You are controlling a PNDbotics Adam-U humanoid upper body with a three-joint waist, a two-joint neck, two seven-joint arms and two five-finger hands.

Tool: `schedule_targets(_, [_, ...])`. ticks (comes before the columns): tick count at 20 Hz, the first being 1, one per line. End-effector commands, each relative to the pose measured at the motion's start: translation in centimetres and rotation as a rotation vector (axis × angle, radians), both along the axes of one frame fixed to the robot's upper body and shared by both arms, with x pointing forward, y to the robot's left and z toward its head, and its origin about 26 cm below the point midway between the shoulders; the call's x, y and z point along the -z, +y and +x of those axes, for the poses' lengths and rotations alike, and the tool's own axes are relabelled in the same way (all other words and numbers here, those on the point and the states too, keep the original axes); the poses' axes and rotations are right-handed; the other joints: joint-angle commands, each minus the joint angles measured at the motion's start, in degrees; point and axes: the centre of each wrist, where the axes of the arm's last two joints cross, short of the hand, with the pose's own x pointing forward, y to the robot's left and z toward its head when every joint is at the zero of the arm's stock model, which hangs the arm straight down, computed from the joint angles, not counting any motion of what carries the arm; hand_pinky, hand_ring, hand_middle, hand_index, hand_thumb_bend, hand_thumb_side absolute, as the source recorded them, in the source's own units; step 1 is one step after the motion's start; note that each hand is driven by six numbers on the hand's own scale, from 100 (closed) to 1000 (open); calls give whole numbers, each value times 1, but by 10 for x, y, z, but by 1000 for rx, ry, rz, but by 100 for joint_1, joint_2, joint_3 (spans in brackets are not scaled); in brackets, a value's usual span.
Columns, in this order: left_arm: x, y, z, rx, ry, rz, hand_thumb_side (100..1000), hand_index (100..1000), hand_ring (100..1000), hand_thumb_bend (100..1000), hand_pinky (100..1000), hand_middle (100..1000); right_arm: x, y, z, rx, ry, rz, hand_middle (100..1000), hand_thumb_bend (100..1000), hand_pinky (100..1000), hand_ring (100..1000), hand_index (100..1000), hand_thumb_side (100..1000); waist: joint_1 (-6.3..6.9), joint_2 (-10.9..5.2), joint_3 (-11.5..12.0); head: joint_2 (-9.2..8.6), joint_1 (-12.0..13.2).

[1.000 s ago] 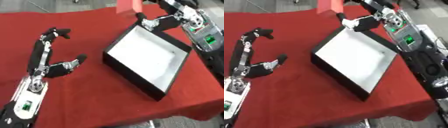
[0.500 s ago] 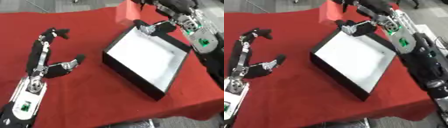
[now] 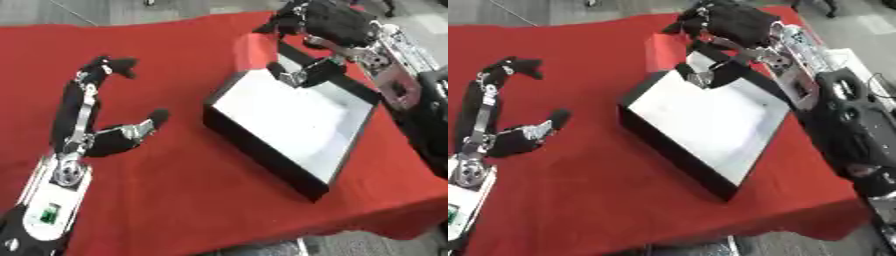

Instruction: Pick up the objects with one hand, pass them to the other hand, and then place them into the box on the other side of the table.

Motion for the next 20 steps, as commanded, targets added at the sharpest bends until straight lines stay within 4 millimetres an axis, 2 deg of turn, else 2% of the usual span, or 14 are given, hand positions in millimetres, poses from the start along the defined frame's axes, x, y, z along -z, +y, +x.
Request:
schedule_targets(1, [-7, 0, 0, 10, -24, 1, 639, 789, 750, 604, 957, 571, -12, -10, -3, 44, -75, -30, 250, 100, 711, 549, 399, 598, 66, -236, -7, -5, -21])
schedule_targets(9, [-5, 0, 0, 12, -23, 9, 642, 790, 750, 602, 958, 571, -1, -20, 3, 117, -152, -87, 237, 102, 698, 550, 393, 608, 91, -236, -33, 8, -69])
schedule_targets(16, [-2, 0, 0, 11, -14, 16, 650, 790, 751, 598, 960, 571, 15, -36, 14, 177, -119, -173, 250, 168, 697, 557, 416, 636, 93, -244, -35, 6, -92])
schedule_targets(20, [0, 0, 1, 8, -6, 21, 656, 791, 751, 596, 963, 571, 25, -47, 19, 218, -97, -212, 289, 245, 699, 567, 464, 666, 89, -248, -38, 2, -98])
